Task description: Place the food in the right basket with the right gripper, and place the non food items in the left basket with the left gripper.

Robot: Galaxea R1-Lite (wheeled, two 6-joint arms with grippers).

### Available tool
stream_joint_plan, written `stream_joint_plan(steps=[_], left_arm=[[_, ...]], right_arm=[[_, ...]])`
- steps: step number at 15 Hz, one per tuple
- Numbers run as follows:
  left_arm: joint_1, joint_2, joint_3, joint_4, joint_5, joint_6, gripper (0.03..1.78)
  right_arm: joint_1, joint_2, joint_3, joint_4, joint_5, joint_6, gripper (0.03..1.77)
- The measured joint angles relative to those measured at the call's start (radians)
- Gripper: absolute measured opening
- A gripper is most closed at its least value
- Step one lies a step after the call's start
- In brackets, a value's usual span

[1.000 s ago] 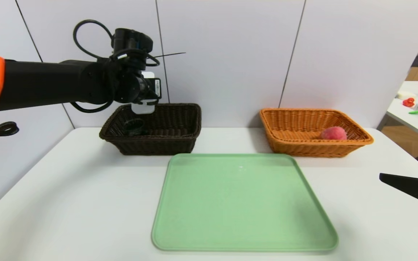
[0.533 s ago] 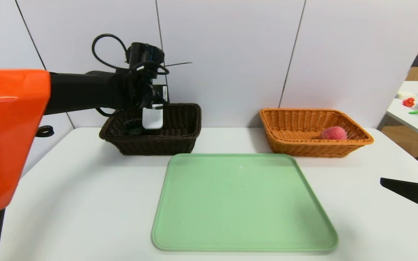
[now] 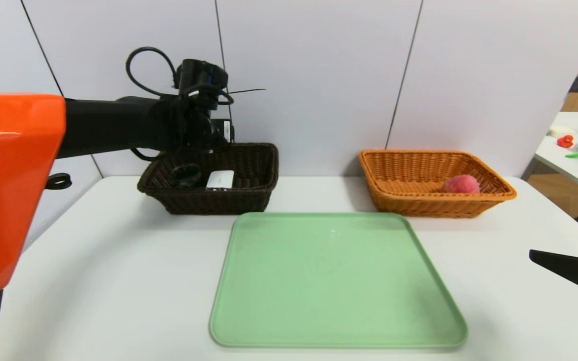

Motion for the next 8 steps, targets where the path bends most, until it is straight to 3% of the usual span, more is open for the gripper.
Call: stream_joint_plan(steps=[3,8], left_arm=[[-0.001,-0.136,0.161,0.062,0.016,-0.009,1.58],[0.018,-0.447,0.488,0.077,0.043,-0.041,1.64]], right_arm=[[0.001,0.011,-0.004,-0.011,0.001,-0.011,1.7],[0.01,0.027,-0.001,-0.012,-0.001,-0.021,1.7]])
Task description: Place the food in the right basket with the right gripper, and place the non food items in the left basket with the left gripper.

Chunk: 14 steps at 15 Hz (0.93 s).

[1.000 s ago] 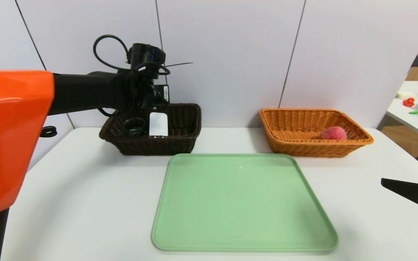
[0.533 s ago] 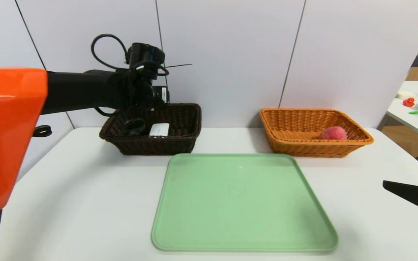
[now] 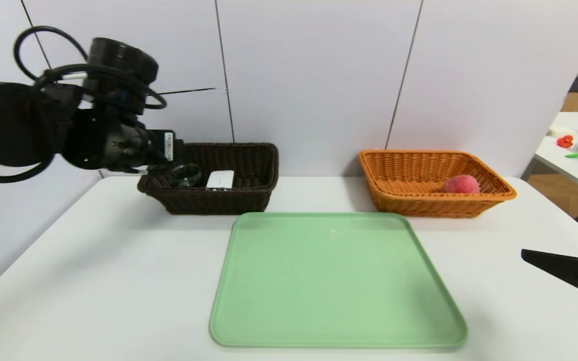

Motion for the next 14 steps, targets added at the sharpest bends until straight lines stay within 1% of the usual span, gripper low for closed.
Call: stream_joint_plan(steps=[1,3,6,8,11,14], left_arm=[[0.006,-0.062,0.059,0.0,0.004,-0.002,1.65],[0.016,-0.187,0.173,0.001,0.012,-0.004,1.66],[0.054,-0.353,0.322,0.001,0.016,-0.007,1.67],[0.089,-0.464,0.408,0.001,0.016,-0.006,1.67],[0.143,-0.618,0.507,0.001,0.014,-0.007,1.69],[0.216,-0.745,0.564,-0.012,0.013,-0.009,1.69]], right_arm=[[0.001,-0.003,0.0,0.004,-0.004,-0.004,1.7],[0.001,-0.014,-0.006,0.017,-0.029,-0.034,1.7],[0.002,-0.047,-0.009,0.1,-0.034,-0.04,1.7],[0.002,-0.082,0.01,0.131,-0.035,-0.04,1.7],[-0.013,-0.137,0.046,0.133,-0.034,-0.042,1.7],[-0.044,-0.19,0.069,0.134,-0.03,-0.043,1.7]])
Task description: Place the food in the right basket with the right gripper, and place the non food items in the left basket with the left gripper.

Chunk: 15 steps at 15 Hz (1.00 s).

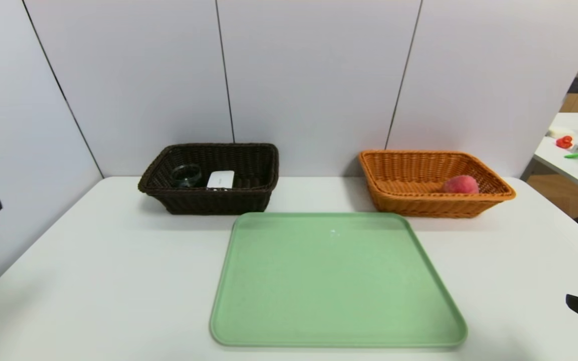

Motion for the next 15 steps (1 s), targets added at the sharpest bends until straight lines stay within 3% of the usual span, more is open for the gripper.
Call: stream_joint_plan(steps=[8,15], left_arm=[[0.104,-0.321,0.319,-0.203,-0.009,0.008,1.69],[0.119,-0.593,0.527,-0.212,-0.012,0.066,1.69]], right_arm=[[-0.072,-0.224,0.035,0.099,0.011,0.001,1.7],[-0.094,-0.421,0.036,0.146,-0.002,0.0,1.7]])
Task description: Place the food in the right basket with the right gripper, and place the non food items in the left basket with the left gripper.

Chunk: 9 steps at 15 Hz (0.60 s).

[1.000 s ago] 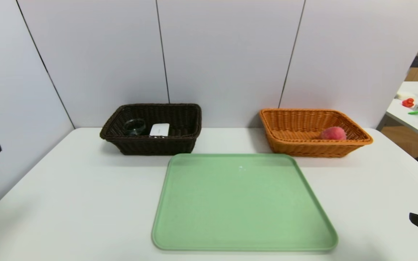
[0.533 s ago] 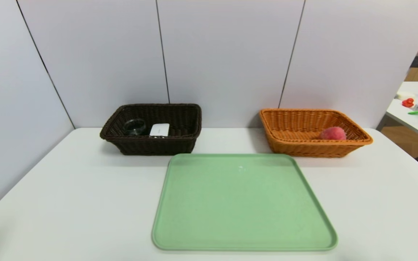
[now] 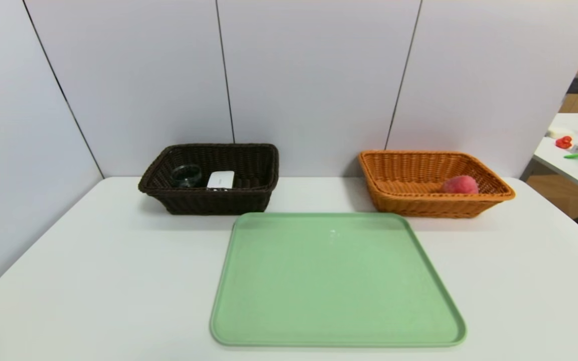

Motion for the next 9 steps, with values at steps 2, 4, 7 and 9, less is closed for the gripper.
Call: stream_joint_plan(steps=[2,4,7,9], left_arm=[[0.006,-0.055,0.036,0.0,0.0,0.0,1.69],[0.017,-0.104,0.061,0.001,0.0,0.001,1.69],[0.032,-0.178,0.088,0.011,-0.001,0.006,1.69],[0.035,-0.25,0.111,0.017,-0.004,0.044,1.69]], right_arm=[[-0.022,-0.051,0.001,0.005,0.001,0.0,1.7],[-0.044,-0.1,0.004,0.005,0.005,0.001,1.7],[-0.054,-0.151,0.005,-0.008,-0.001,0.014,1.7],[-0.046,-0.204,0.006,-0.004,0.001,0.011,1.7]])
